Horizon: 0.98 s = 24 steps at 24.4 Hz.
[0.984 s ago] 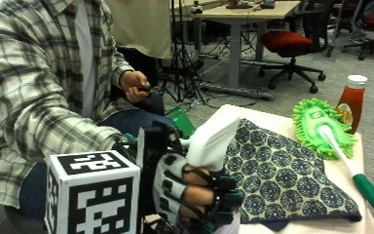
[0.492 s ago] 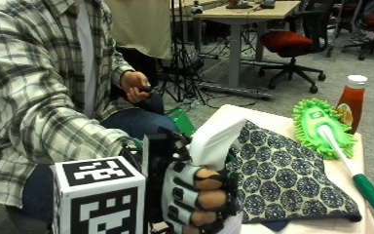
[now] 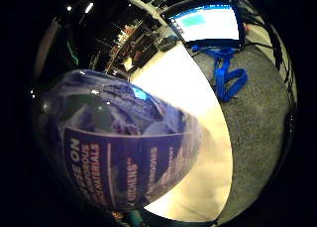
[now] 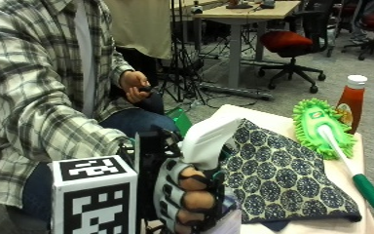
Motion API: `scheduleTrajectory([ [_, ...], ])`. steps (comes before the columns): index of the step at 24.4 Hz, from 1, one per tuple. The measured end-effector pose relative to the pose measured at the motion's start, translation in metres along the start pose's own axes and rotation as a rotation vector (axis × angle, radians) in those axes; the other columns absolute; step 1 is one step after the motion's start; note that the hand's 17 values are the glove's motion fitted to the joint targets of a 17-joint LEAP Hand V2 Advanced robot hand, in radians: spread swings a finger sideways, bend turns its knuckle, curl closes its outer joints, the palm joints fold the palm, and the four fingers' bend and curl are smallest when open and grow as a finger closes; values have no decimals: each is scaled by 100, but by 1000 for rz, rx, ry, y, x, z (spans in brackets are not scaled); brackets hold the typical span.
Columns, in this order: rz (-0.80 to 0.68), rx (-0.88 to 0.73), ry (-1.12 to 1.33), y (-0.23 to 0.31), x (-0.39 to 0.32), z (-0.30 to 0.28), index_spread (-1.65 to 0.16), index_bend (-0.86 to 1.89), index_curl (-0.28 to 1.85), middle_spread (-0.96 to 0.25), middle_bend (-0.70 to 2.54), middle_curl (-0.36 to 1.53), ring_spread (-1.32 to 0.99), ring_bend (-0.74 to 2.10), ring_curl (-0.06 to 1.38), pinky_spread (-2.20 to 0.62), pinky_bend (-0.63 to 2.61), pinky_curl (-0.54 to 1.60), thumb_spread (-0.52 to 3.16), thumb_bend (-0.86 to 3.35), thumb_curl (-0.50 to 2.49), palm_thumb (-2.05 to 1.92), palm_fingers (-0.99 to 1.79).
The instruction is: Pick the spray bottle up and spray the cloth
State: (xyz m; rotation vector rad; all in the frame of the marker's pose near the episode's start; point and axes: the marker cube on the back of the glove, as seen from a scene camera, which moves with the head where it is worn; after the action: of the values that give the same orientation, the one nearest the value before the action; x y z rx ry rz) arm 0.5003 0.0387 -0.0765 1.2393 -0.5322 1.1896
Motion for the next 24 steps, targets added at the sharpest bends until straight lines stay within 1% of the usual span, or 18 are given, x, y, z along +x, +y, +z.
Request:
scheduleTrajectory([
  [3, 2, -3, 9, 6, 1, -3, -28, 17, 49, -16, 39, 52, -19, 50, 46, 4, 21, 35, 51, -2, 69, 106, 97],
  [8, -8, -36, 29, 19, 4, -9, -28, 14, 48, -17, 39, 53, -20, 52, 48, 2, 18, 36, 62, -4, 67, 101, 92],
  [11, -21, -49, 11, 28, 6, -14, -28, 16, 47, -14, 39, 53, -18, 49, 48, 6, 11, 34, 74, -4, 64, 96, 80],
  [14, -35, -48, 12, 37, 6, -20, -28, 15, 46, -10, 34, 51, -15, 46, 47, 9, 14, 33, 82, -2, 62, 96, 70],
  [16, -42, -39, 29, 40, 6, -24, -28, 14, 45, -9, 31, 49, -14, 45, 46, 10, 16, 33, 87, -1, 61, 97, 68],
  [21, -42, -9, 83, 44, 4, -33, -26, 14, 41, -7, 26, 47, -11, 42, 43, 10, 20, 33, 93, 0, 60, 101, 71],
  [24, -50, 8, 118, 42, 1, -38, -24, 13, 40, -6, 26, 46, -10, 42, 42, 11, 22, 33, 93, 1, 60, 105, 80],
])
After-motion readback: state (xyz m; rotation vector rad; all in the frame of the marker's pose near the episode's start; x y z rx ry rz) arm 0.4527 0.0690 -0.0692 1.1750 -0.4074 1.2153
